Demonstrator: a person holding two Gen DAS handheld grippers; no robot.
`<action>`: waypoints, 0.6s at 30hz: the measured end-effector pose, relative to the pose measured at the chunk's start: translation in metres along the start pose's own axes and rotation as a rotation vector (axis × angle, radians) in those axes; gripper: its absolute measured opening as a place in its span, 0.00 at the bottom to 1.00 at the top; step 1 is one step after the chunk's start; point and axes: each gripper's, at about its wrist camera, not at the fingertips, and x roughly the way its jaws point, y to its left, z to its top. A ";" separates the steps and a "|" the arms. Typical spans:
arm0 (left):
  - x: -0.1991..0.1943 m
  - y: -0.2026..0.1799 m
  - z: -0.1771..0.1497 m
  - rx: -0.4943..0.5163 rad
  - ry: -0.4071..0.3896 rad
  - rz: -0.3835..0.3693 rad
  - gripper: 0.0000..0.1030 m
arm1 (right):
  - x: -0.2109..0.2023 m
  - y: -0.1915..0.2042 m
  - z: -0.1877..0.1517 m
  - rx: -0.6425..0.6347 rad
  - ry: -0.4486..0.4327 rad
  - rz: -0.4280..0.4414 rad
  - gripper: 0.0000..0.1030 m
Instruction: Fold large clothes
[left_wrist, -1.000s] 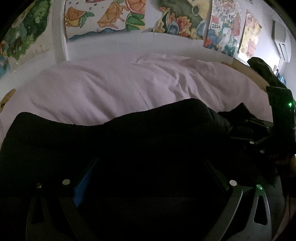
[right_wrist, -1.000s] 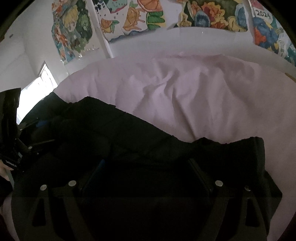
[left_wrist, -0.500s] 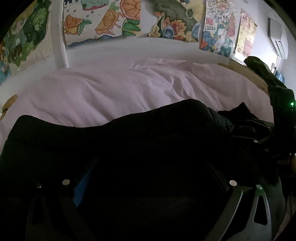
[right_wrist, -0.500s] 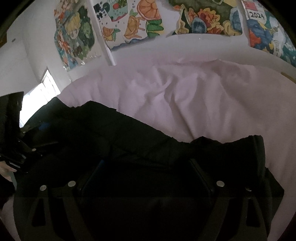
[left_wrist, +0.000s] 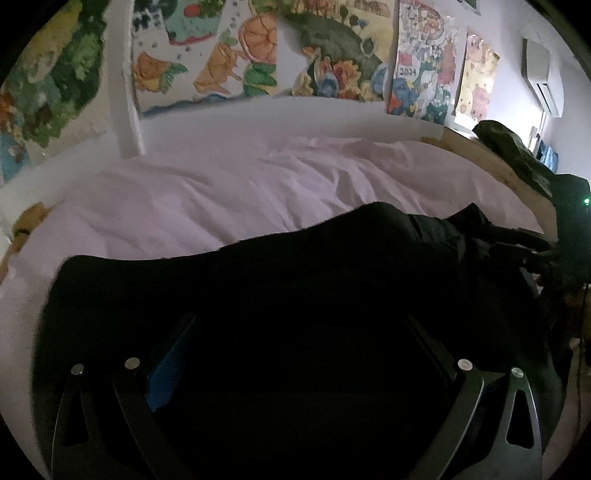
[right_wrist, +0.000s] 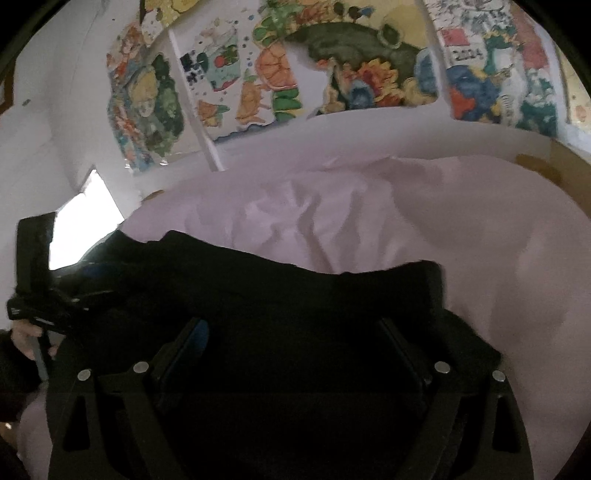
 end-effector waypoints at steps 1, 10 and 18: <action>-0.004 0.002 -0.001 -0.003 -0.008 0.010 0.99 | -0.001 -0.001 0.000 0.003 0.004 -0.027 0.91; -0.046 0.034 -0.013 -0.073 -0.075 0.147 0.99 | -0.032 -0.014 -0.010 0.031 -0.006 -0.108 0.93; -0.083 0.086 -0.038 -0.258 -0.137 0.111 0.99 | -0.038 -0.036 -0.017 0.137 0.032 -0.122 0.93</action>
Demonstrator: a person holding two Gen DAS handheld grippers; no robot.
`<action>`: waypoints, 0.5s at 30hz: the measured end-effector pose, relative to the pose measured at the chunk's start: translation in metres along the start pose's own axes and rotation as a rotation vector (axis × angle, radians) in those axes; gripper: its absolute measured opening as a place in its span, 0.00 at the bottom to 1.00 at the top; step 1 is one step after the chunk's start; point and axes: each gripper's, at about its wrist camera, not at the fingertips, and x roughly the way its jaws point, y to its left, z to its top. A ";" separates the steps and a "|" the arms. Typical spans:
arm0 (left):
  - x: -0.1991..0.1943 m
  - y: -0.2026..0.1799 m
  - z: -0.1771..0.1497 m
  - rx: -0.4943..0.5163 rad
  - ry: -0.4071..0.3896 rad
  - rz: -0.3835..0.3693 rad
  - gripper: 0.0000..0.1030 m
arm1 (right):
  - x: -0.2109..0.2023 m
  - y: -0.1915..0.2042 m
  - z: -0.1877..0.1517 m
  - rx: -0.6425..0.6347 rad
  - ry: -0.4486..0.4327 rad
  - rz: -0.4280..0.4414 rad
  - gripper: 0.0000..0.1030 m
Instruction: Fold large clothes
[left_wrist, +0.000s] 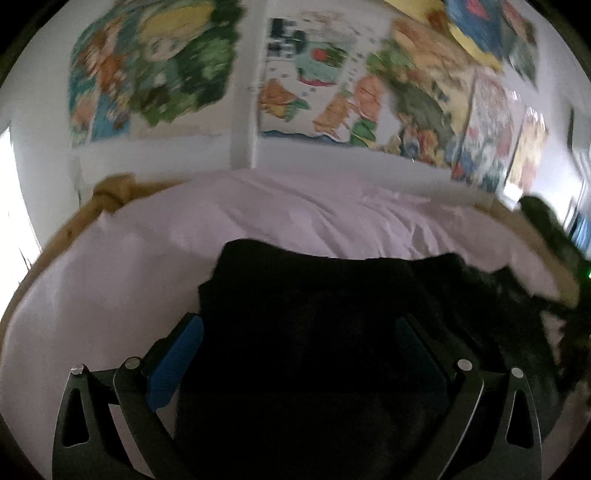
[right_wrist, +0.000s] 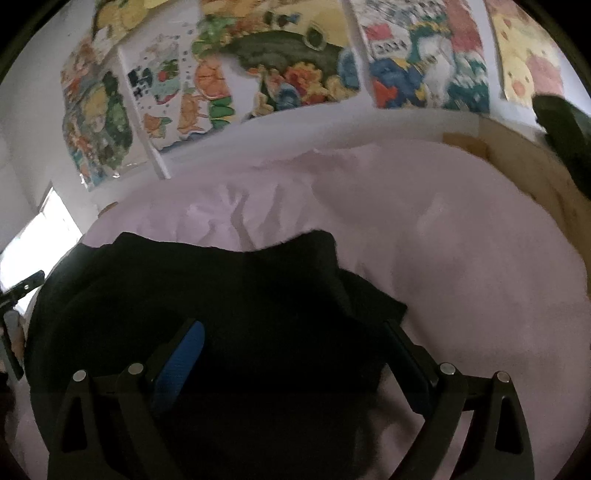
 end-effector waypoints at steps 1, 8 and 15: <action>-0.003 0.006 -0.002 -0.021 0.003 -0.009 0.99 | 0.002 -0.004 -0.001 0.015 0.014 -0.003 0.94; 0.000 0.054 -0.016 -0.156 0.100 -0.049 0.99 | 0.011 -0.027 -0.009 0.091 0.080 0.025 0.99; 0.007 0.080 -0.019 -0.204 0.128 -0.177 0.99 | 0.027 -0.050 -0.023 0.204 0.175 0.154 1.00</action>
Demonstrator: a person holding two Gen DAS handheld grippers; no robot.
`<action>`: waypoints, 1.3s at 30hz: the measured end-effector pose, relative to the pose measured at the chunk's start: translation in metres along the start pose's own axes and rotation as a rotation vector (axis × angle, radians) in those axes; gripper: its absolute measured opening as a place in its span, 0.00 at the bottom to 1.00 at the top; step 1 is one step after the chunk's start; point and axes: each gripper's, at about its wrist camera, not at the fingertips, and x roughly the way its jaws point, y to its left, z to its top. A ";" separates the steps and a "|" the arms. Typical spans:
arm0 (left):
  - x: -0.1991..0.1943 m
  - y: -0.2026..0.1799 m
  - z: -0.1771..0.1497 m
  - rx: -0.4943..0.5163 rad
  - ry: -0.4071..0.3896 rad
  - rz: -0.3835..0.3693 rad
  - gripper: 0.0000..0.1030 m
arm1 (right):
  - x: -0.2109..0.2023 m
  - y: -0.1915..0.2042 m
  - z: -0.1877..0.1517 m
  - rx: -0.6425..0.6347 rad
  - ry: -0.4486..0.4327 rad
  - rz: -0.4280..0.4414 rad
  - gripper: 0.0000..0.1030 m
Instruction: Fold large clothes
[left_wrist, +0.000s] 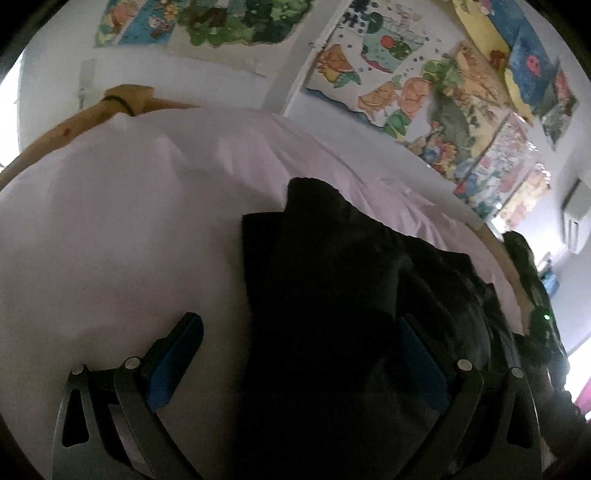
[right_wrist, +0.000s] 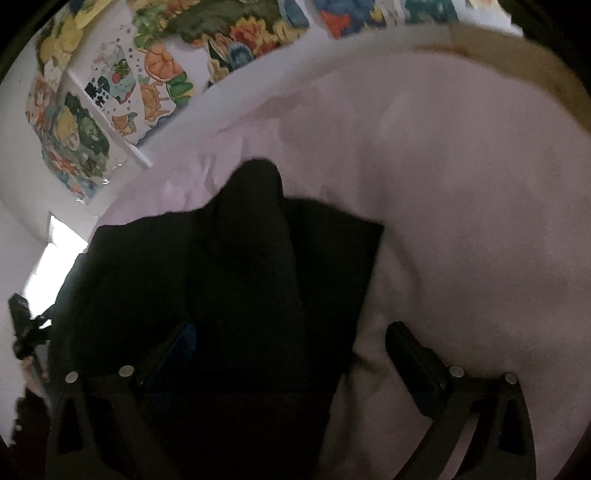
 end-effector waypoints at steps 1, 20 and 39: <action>0.001 0.002 0.000 0.012 0.007 -0.012 0.99 | 0.002 -0.005 -0.001 0.020 0.009 0.031 1.00; 0.042 0.001 -0.004 0.071 0.188 -0.214 0.99 | 0.024 -0.004 -0.013 -0.036 0.057 0.234 1.00; 0.061 -0.028 -0.027 0.150 0.269 -0.014 0.99 | 0.028 -0.011 -0.026 -0.069 -0.021 0.273 1.00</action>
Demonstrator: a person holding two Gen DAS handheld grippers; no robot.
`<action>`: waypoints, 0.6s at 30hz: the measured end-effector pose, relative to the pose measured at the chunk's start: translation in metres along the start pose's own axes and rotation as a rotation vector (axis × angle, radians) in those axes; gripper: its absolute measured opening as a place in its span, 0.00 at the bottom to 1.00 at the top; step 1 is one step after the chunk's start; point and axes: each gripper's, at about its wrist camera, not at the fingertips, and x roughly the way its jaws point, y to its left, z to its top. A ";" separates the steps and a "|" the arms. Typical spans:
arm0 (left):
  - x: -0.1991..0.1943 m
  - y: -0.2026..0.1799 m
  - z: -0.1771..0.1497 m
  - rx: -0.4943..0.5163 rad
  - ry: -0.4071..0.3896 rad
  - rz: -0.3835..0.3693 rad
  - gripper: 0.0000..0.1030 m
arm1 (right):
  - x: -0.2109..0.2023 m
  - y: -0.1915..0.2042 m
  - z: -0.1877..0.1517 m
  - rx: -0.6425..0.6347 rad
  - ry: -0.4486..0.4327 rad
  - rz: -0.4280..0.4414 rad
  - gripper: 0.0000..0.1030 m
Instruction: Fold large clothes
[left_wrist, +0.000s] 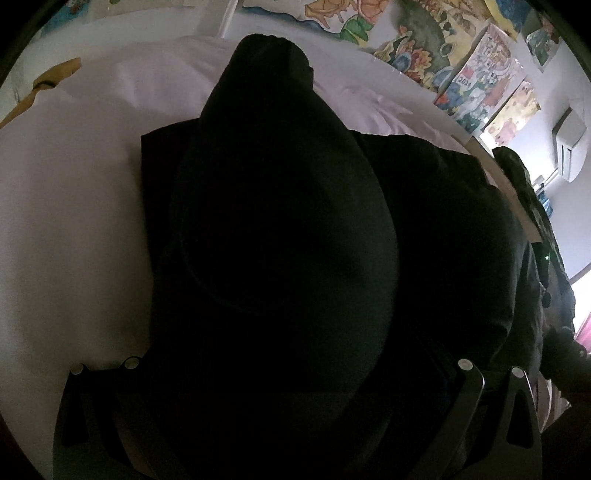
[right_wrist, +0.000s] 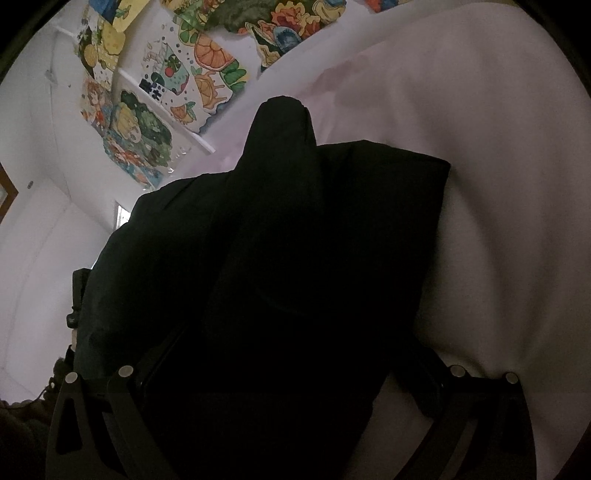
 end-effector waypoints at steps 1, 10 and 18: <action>0.000 0.000 0.000 0.000 0.000 0.000 0.99 | 0.000 0.000 0.000 0.000 0.000 0.000 1.00; 0.001 -0.003 0.001 0.001 -0.001 0.000 0.99 | 0.000 0.002 0.000 -0.004 -0.002 -0.004 1.00; 0.001 0.003 -0.001 -0.009 -0.004 -0.013 0.99 | 0.001 0.004 0.000 -0.016 0.003 -0.022 1.00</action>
